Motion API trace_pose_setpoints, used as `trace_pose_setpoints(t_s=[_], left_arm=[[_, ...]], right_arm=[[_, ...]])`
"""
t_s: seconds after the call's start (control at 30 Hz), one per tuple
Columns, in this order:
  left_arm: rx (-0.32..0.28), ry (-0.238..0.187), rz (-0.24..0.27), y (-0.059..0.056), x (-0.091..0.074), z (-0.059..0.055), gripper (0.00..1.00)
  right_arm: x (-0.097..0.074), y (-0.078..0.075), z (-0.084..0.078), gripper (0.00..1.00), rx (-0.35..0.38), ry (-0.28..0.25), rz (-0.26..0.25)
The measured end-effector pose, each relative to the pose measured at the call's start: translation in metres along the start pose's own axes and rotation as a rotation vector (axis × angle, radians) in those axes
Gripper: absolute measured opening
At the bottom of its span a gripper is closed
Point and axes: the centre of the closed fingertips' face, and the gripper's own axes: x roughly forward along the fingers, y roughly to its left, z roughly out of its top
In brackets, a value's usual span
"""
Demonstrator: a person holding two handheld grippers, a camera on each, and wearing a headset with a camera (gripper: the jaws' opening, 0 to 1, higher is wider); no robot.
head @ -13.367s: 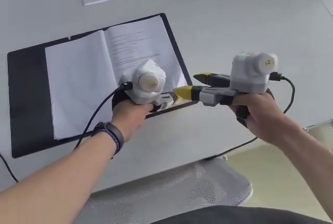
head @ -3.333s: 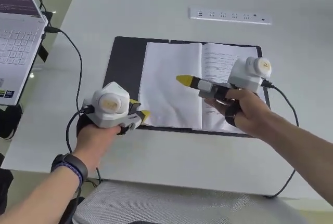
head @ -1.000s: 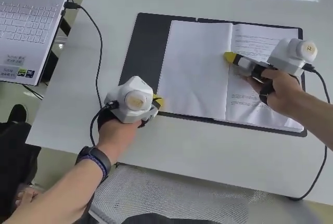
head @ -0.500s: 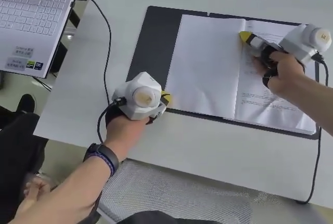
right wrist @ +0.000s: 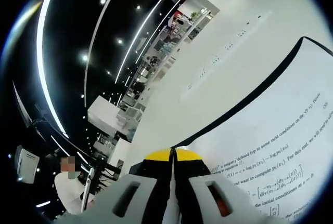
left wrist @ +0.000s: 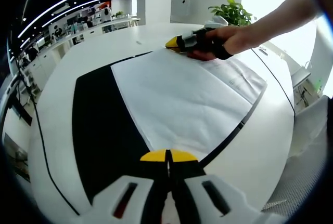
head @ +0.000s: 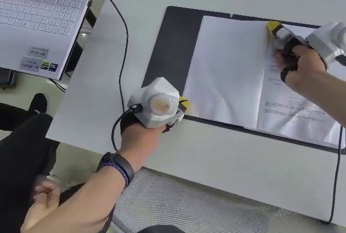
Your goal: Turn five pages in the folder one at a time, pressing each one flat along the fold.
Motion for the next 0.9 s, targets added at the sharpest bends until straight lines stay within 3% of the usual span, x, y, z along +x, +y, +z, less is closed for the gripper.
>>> trace_pose_setpoints(t_s=[0.13,0.53,0.9], left_arm=[[-0.003,-0.002,-0.003,0.0,0.0,0.0,0.0],[-0.001,0.0,0.0,-0.002,0.0,0.001,0.0],[-0.01,-0.007,0.001,-0.002,-0.002,0.001,0.0]], right_arm=[[0.007,-0.005,0.004,0.0,0.005,-0.014,-0.003],[0.002,0.0,0.0,0.0,-0.003,-0.01,0.003],[-0.022,0.011,-0.025,0.0,-0.042,0.07,0.038]])
